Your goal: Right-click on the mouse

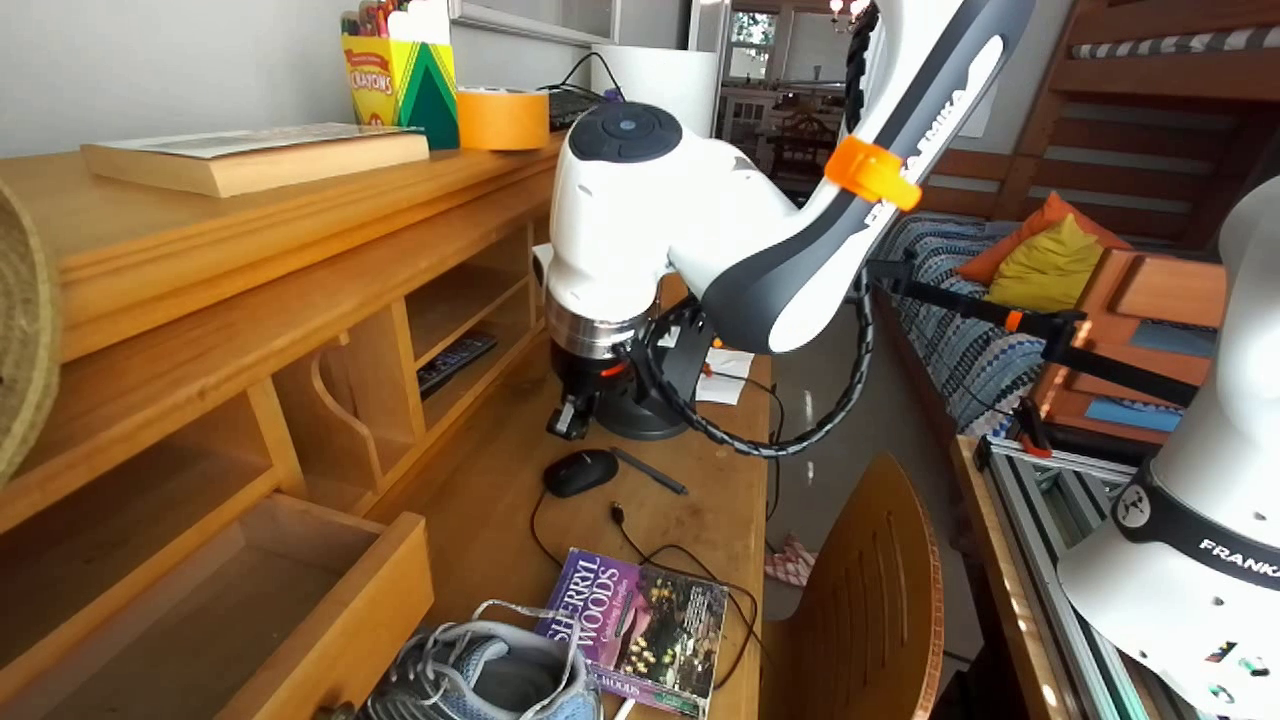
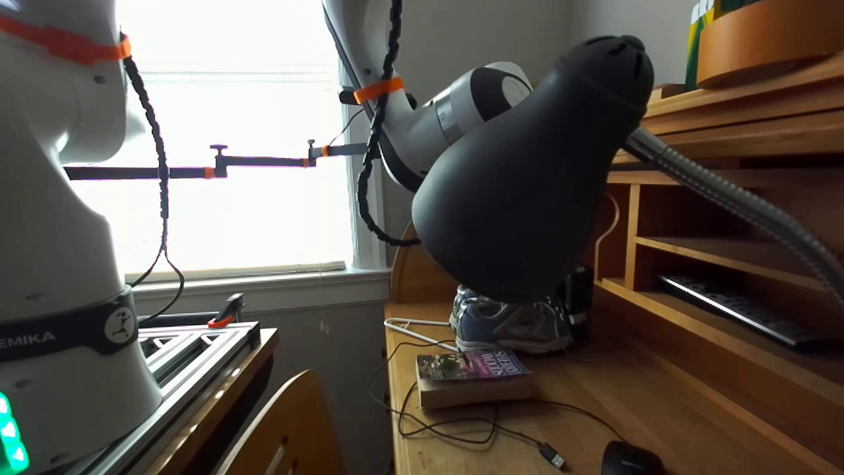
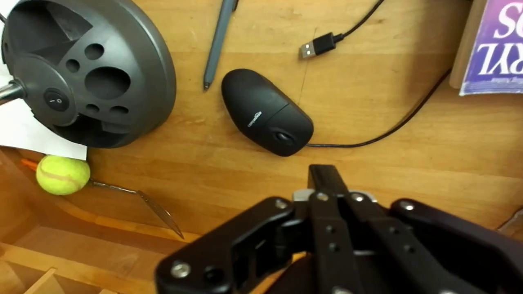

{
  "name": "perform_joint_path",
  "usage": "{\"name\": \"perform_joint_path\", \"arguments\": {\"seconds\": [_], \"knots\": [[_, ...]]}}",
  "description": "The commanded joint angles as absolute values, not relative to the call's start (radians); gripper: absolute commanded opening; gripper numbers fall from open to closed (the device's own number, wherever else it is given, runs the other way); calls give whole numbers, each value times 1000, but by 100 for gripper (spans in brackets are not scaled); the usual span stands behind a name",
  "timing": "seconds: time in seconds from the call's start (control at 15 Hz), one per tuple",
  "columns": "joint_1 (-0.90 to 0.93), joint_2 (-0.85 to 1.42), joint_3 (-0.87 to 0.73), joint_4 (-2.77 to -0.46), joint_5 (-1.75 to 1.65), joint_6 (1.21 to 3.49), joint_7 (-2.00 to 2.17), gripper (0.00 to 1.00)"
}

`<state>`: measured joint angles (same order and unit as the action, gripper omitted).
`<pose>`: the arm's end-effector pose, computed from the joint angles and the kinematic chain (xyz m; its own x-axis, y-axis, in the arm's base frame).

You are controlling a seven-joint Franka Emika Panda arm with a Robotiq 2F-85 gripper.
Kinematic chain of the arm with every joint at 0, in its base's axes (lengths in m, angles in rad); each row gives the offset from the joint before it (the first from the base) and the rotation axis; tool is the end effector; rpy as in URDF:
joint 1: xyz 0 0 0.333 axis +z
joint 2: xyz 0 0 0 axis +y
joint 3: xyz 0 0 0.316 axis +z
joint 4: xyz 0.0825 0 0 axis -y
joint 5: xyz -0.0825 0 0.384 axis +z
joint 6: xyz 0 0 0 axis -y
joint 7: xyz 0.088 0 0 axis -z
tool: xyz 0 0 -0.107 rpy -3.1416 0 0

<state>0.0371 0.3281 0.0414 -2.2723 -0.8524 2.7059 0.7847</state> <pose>0.5335 0.0685 0.2162 0.9677 0.0887 0.2361 0.0142 -0.9538 0.3002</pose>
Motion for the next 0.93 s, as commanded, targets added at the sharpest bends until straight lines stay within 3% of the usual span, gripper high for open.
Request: {"name": "perform_joint_path", "arguments": {"seconds": [0.0,0.87], "knots": [[60,422,-1,-2190,-938,2767,887,0],[52,564,-7,-2051,-914,2760,994,0]]}}
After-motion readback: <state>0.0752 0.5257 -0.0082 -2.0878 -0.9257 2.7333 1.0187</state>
